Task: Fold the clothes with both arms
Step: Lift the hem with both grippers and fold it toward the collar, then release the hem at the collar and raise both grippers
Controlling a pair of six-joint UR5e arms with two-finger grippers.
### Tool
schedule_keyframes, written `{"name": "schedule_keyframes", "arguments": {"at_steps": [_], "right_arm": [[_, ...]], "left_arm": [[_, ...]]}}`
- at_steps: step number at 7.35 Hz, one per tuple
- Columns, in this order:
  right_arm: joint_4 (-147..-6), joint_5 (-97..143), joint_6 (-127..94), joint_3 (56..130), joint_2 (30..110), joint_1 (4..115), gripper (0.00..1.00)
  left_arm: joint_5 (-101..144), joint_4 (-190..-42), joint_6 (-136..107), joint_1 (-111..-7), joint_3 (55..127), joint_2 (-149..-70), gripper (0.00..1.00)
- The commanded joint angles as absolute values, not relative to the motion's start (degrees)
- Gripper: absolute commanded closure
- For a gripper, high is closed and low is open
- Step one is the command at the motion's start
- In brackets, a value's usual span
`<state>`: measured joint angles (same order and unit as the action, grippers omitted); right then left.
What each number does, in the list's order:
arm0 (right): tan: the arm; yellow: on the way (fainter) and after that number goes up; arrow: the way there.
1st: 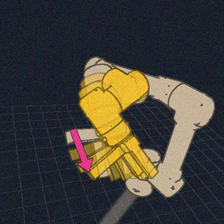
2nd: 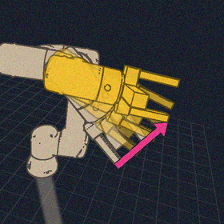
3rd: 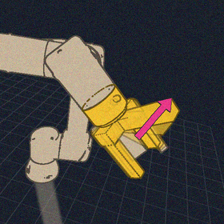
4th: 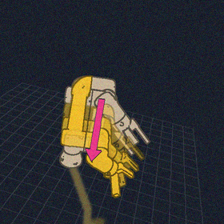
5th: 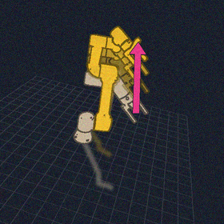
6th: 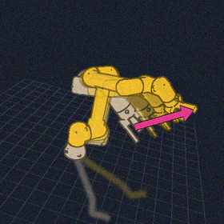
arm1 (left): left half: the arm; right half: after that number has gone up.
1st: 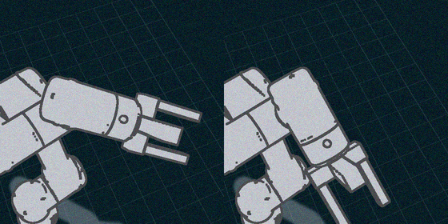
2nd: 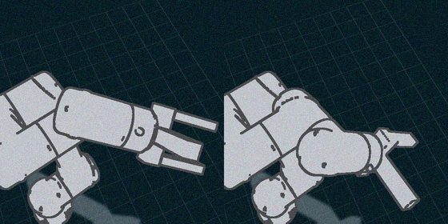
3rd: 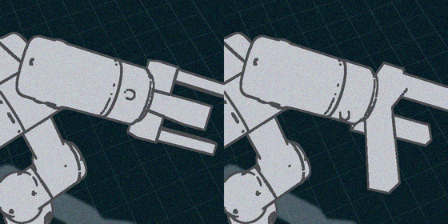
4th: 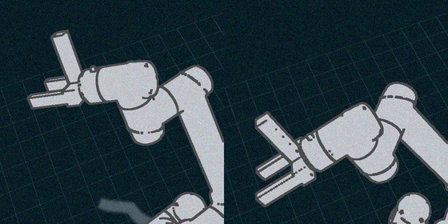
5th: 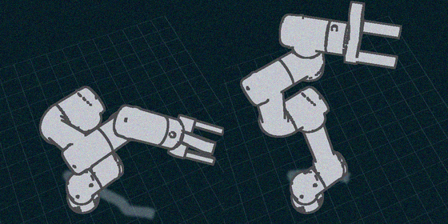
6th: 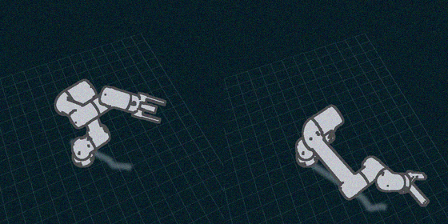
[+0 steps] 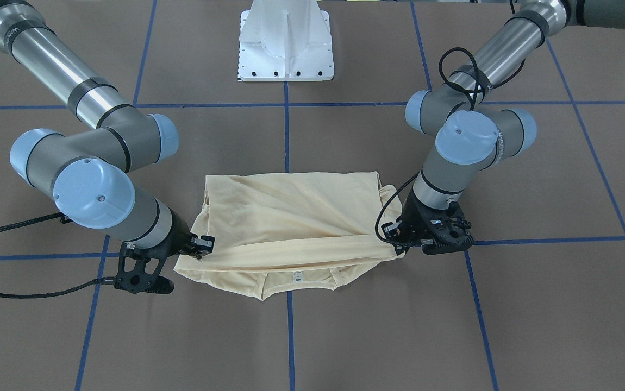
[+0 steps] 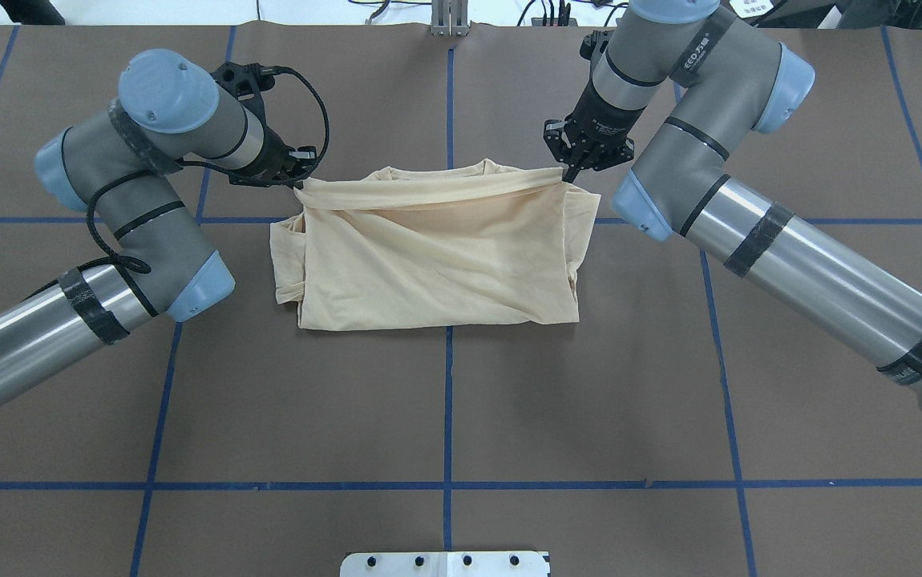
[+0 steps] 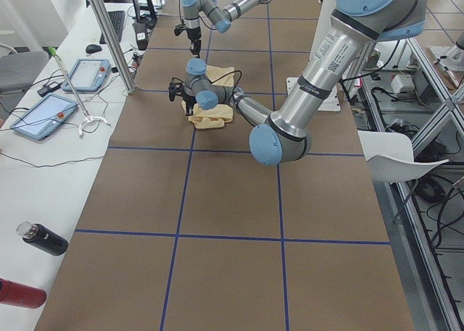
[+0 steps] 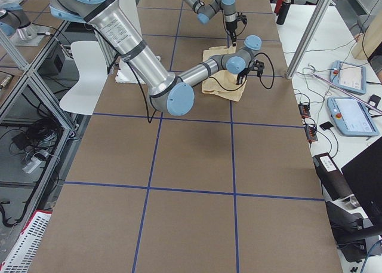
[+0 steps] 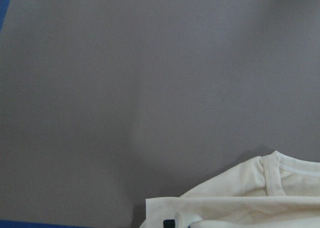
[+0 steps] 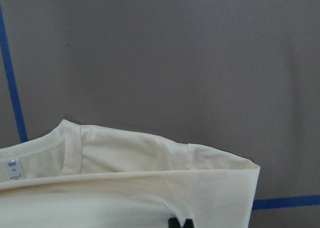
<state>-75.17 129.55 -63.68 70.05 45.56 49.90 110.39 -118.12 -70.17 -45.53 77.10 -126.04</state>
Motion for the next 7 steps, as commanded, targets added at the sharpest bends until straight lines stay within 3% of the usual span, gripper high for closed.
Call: {"name": "schedule_keyframes", "arguments": {"at_steps": [1, 7], "right_arm": [[-75.23, 128.85, -63.63, 69.52, 47.01, 49.83, 1.00], [-75.15, 127.01, -63.63, 67.51, 45.35, 51.33, 1.00]], "left_arm": [[110.39, -118.56, -70.14, -45.53, 74.54, -126.12, 1.00], [110.65, -118.04, -71.72, -44.56, 77.60, -126.21, 1.00]]}}
